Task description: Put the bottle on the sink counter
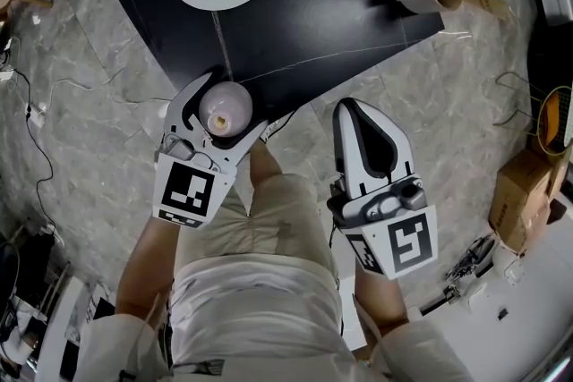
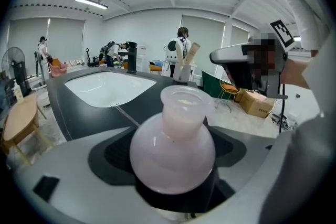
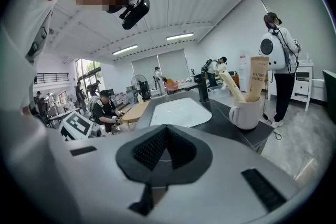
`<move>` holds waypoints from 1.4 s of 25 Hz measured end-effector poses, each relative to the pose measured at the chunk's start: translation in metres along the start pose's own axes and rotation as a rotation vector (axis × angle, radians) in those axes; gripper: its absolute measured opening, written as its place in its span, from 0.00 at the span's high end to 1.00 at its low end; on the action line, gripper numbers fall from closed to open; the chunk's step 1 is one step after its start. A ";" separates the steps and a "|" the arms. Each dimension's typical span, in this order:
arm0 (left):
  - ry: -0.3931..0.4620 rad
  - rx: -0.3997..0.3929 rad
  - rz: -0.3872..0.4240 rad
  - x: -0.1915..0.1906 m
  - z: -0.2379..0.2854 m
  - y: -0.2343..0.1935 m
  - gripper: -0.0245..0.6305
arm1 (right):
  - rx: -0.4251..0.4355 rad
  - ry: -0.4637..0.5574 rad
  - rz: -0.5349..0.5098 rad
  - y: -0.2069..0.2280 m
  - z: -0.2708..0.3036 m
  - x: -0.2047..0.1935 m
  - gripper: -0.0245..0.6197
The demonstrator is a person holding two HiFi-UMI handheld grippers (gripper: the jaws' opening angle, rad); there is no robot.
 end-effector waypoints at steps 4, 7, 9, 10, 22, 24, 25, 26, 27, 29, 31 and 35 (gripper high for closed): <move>-0.012 -0.004 0.005 -0.001 0.000 0.001 0.34 | 0.001 0.003 0.003 -0.001 0.001 0.001 0.95; -0.017 0.002 0.018 -0.001 0.002 0.001 0.34 | 0.001 0.003 0.001 0.000 0.002 0.000 0.95; -0.022 0.002 0.018 -0.002 0.002 0.001 0.34 | 0.002 0.003 0.001 -0.001 0.002 -0.001 0.95; -0.026 -0.001 0.016 -0.002 0.002 0.001 0.34 | 0.003 0.002 0.000 -0.001 0.001 -0.001 0.95; -0.056 -0.031 0.005 -0.003 0.004 0.003 0.31 | -0.007 0.040 0.004 -0.012 -0.003 0.013 0.95; -0.032 -0.060 -0.008 0.001 0.002 0.003 0.27 | -0.017 0.048 0.007 -0.014 -0.006 0.016 0.95; -0.018 -0.077 -0.017 0.004 0.001 0.003 0.26 | -0.024 0.050 0.006 -0.014 -0.008 0.017 0.95; -0.012 -0.090 -0.017 0.006 0.000 0.004 0.26 | -0.032 0.051 0.006 -0.014 -0.009 0.017 0.95; -0.014 -0.100 -0.010 0.007 0.000 0.004 0.25 | -0.041 0.052 0.006 -0.014 -0.011 0.018 0.95; -0.024 -0.118 0.006 0.007 -0.001 0.006 0.25 | -0.060 0.055 0.008 -0.015 -0.015 0.019 0.95; -0.027 -0.136 0.011 0.006 -0.004 0.009 0.24 | -0.079 0.059 0.010 -0.017 -0.018 0.021 0.95; -0.007 -0.178 0.003 0.009 -0.014 0.012 0.24 | -0.113 0.066 0.016 -0.028 -0.028 0.027 0.95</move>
Point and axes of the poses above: the fingertips, and each gripper's own axes: z forward along the fingers, y to its right, x out of its top, the point moved 3 cm from there along -z, backward along the fingers, and after that the axes turned 11 degrees about -x, right-handed, at the moved point
